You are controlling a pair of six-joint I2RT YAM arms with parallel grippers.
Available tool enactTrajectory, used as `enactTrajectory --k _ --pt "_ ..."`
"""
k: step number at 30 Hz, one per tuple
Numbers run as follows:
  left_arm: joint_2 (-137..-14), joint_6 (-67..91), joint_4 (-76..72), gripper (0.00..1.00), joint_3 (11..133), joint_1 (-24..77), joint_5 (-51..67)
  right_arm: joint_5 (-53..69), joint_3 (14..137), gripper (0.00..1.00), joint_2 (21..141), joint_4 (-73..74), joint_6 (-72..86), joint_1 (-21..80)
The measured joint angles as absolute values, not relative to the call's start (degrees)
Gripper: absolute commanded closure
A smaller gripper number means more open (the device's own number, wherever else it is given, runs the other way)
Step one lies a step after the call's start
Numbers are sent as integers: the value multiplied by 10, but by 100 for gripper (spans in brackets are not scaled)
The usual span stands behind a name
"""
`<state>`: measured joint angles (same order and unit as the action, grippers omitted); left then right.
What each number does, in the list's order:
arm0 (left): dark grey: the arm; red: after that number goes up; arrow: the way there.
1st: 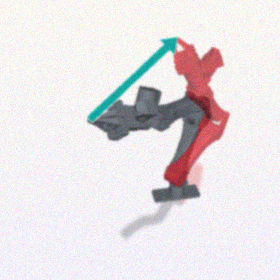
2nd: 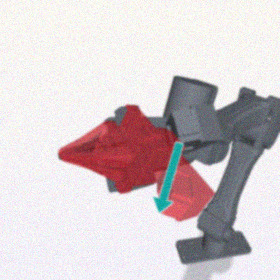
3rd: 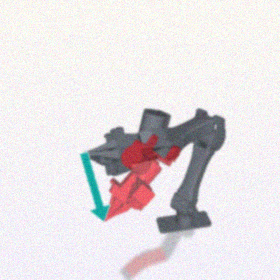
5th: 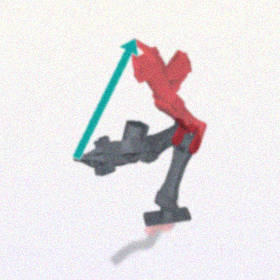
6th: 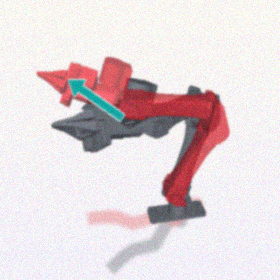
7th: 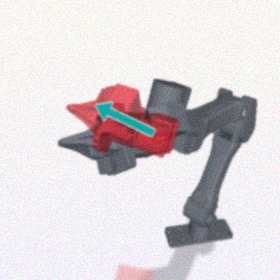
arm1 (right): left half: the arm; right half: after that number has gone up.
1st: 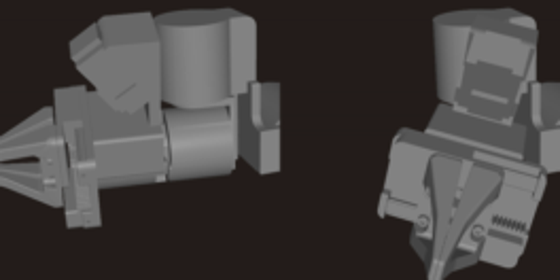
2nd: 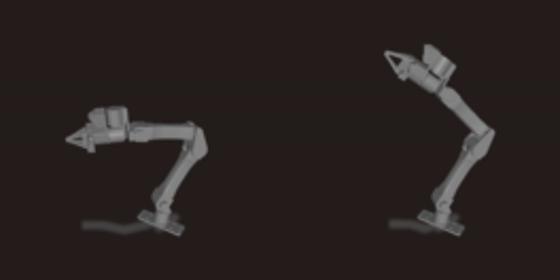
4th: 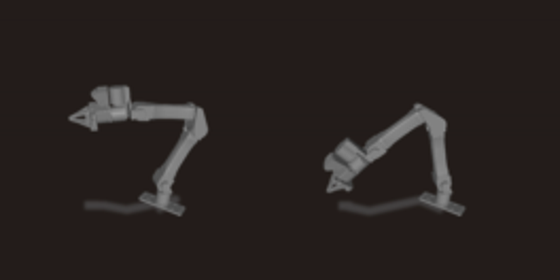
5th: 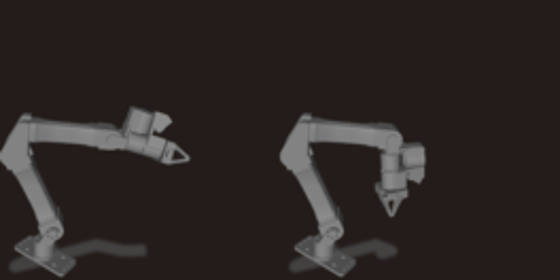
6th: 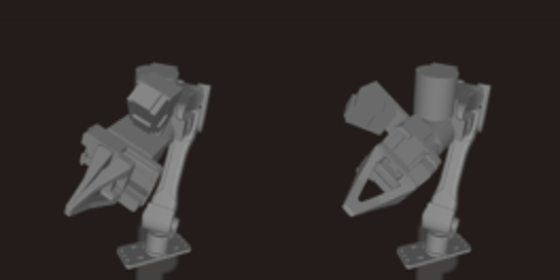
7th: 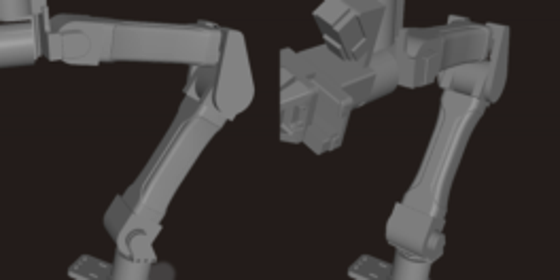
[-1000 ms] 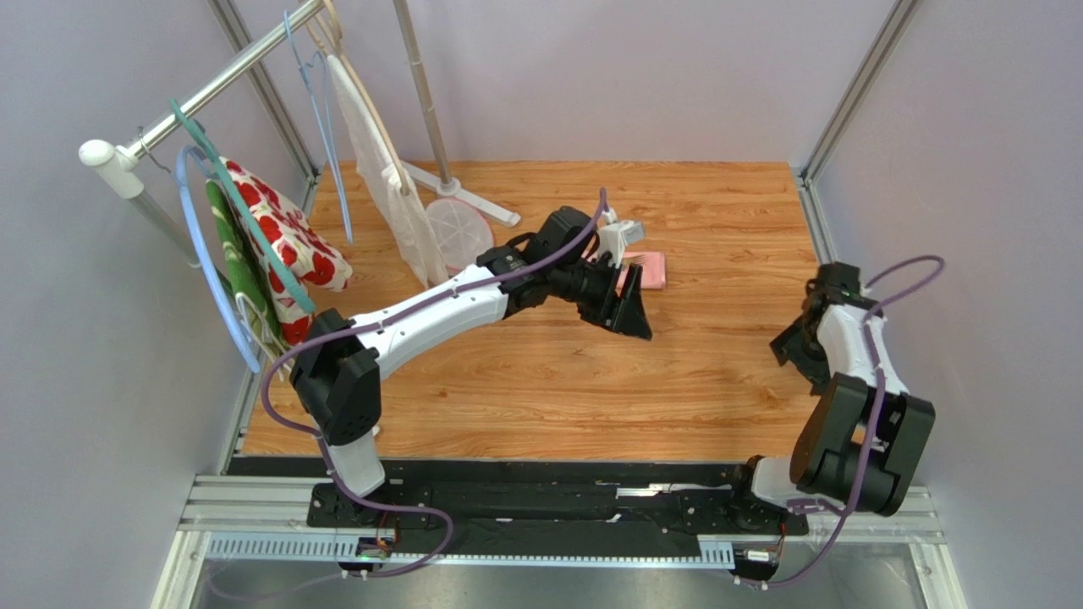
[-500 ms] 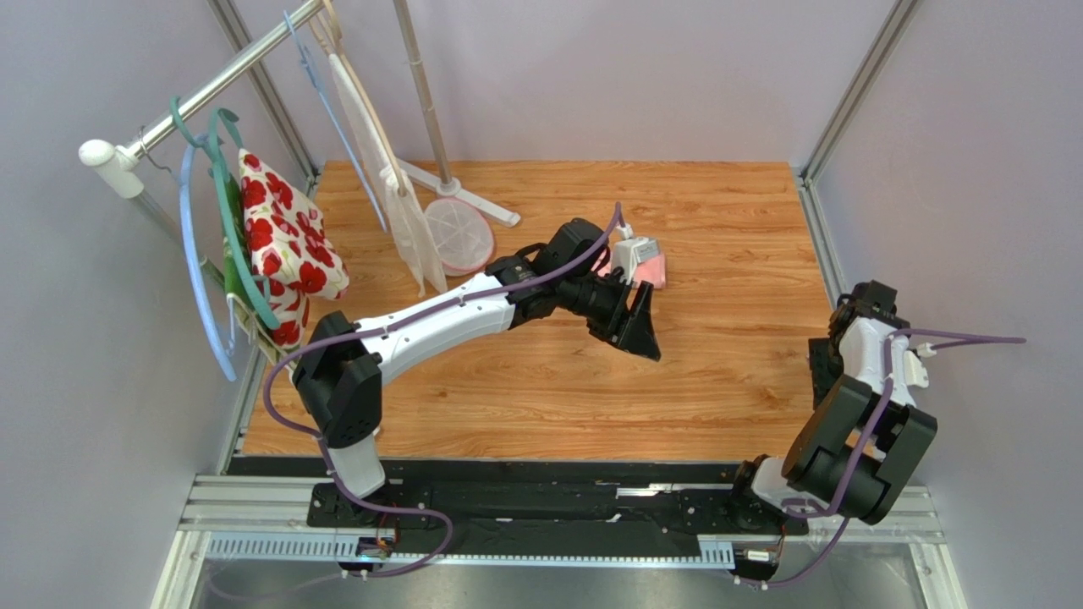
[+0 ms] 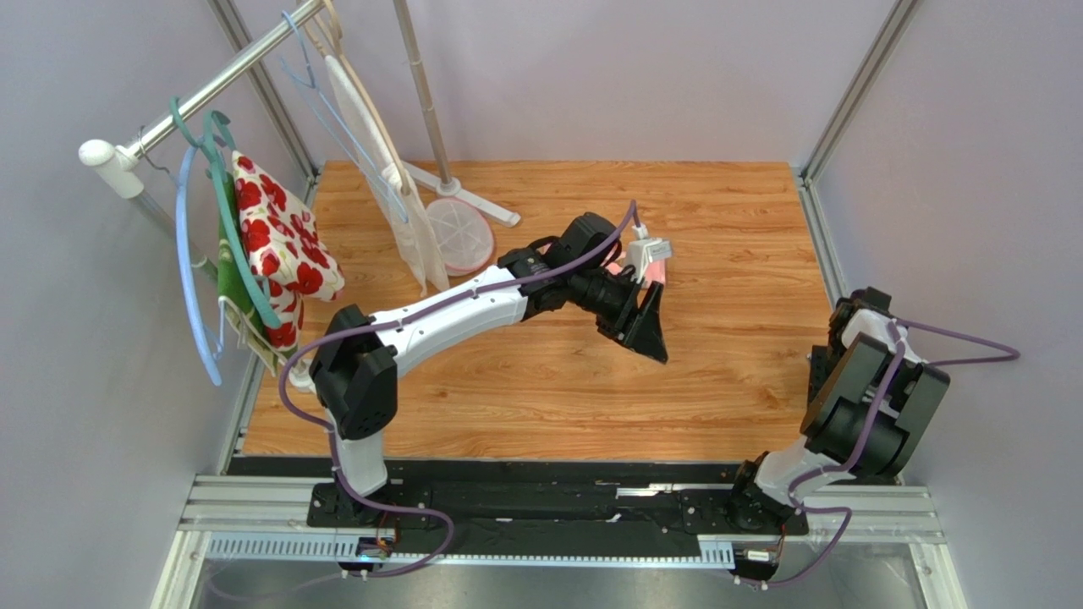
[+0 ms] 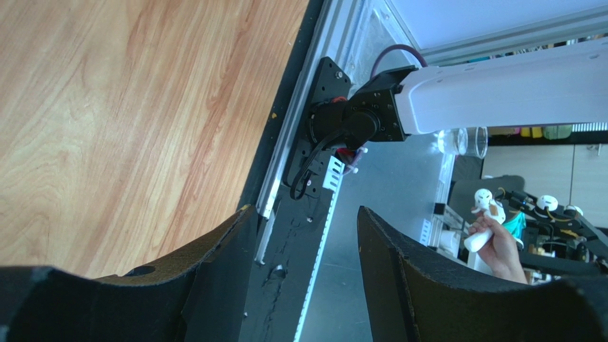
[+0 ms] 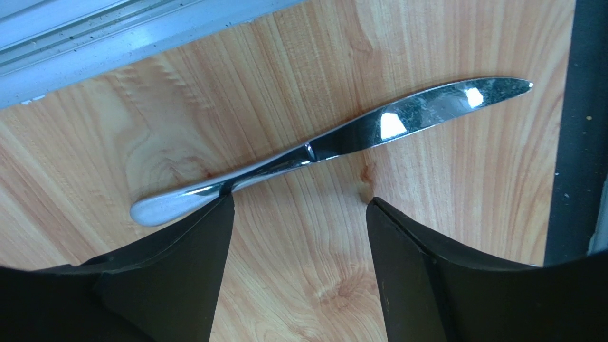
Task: Fold the napkin into a case and place the utensils inside
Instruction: Pick up the knife from the corner of the board.
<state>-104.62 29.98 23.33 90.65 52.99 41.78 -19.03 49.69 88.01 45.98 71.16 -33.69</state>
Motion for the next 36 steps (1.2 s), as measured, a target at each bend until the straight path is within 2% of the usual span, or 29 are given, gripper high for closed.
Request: enactTrajectory --k 4,11,18,31,36 --pt "-1058 290 247 38 932 530 428 -190 501 30 890 443 714 -339" --pt "-1072 289 251 38 945 529 446 -194 527 40 921 442 715 -340" --pt "-1074 293 250 39 946 528 460 -192 533 40 927 444 708 -336" --pt "-1085 310 235 39 947 527 480 -186 565 20 871 470 692 -329" --pt "-1085 311 233 39 947 527 481 -190 577 20 895 471 689 -336"
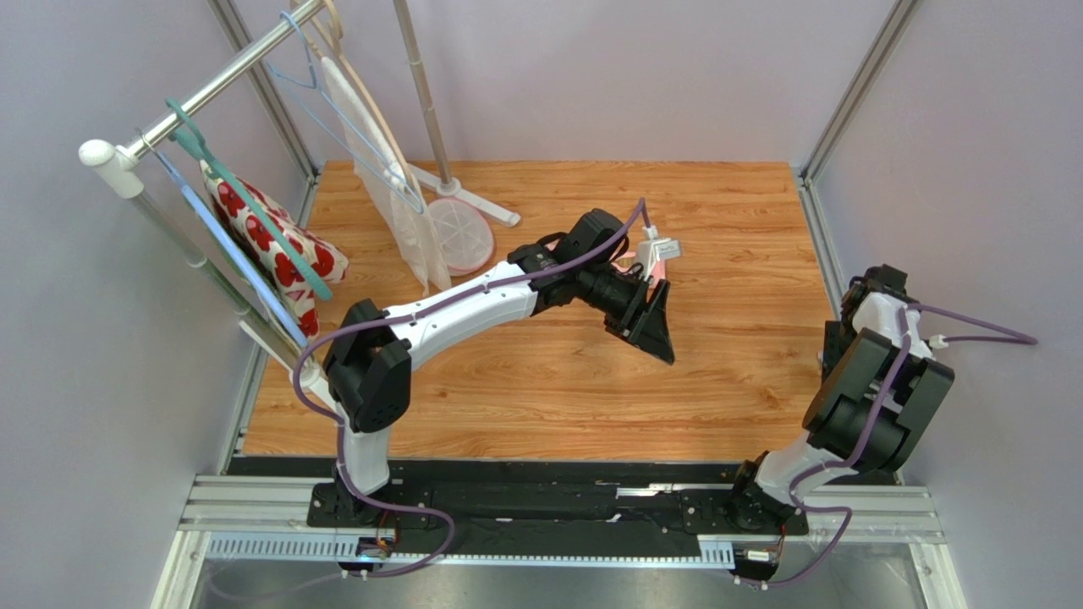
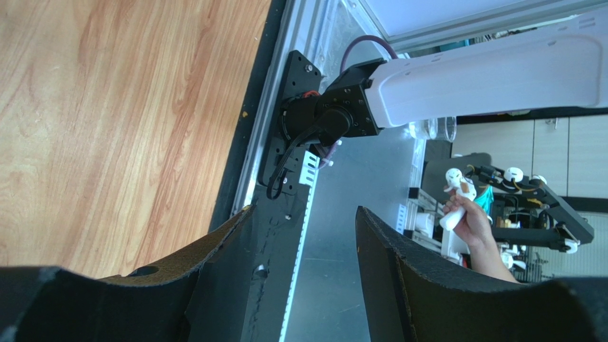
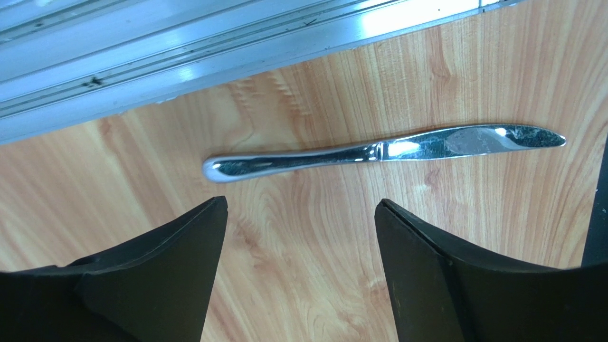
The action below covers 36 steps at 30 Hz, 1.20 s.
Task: Fold the napkin into a case and place the utensils inside
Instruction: Pick up the knife from the corner of the board.
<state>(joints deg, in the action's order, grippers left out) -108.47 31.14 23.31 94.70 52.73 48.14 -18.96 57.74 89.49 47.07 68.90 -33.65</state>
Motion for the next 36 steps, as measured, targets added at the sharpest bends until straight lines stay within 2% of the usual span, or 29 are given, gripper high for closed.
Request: enactTrajectory --k 8,25,36 --pt "-1085 312 233 39 947 523 482 -191 578 20 952 459 688 -339" --pt "-1090 319 223 39 947 517 497 -180 577 19 936 443 657 -344" --pt "-1093 328 208 39 947 517 507 -160 570 18 915 448 637 -386"
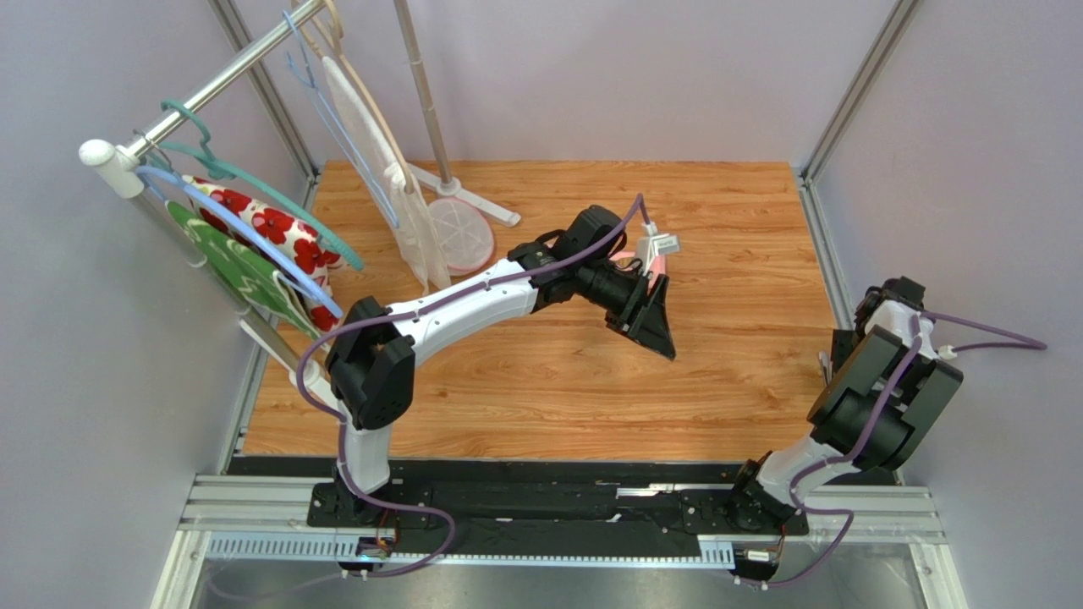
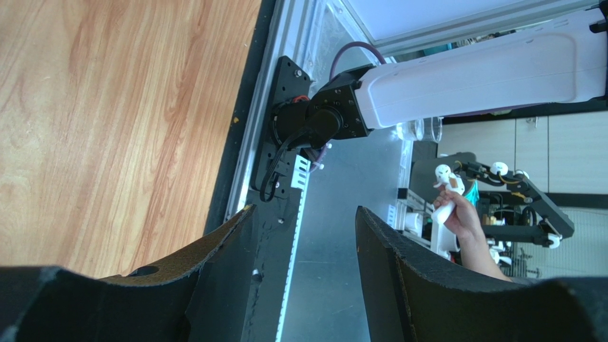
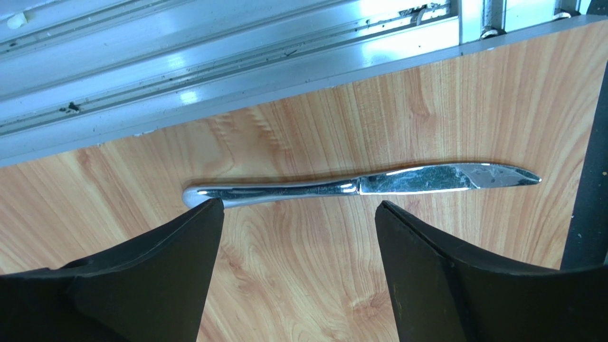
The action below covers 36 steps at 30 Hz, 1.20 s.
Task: Fold the napkin into a case and place the utensils inside
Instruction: Pick up the knife from the corner of the board.
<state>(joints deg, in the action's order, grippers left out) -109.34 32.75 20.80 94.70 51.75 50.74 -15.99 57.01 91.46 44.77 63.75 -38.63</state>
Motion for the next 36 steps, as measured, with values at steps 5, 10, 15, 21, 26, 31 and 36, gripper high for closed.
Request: enactTrajectory --k 5,10,15,21,26,31,36 --pt "-1095 331 203 39 947 517 512 -162 570 18 923 445 637 -392" --pt "-1097 334 202 39 947 517 512 -169 567 20 946 424 640 -392" --pt "-1097 338 195 39 946 517 512 -180 565 21 950 425 640 -380" --pt "-1097 344 180 39 942 517 513 -182 553 26 948 421 649 -332" --pt "-1089 349 164 39 921 516 509 -201 551 35 947 423 653 -289" --pt "-1076 356 152 39 898 513 505 -212 554 68 952 414 634 -260" --pt "-1072 358 141 39 896 512 505 -214 551 100 952 396 610 -258"
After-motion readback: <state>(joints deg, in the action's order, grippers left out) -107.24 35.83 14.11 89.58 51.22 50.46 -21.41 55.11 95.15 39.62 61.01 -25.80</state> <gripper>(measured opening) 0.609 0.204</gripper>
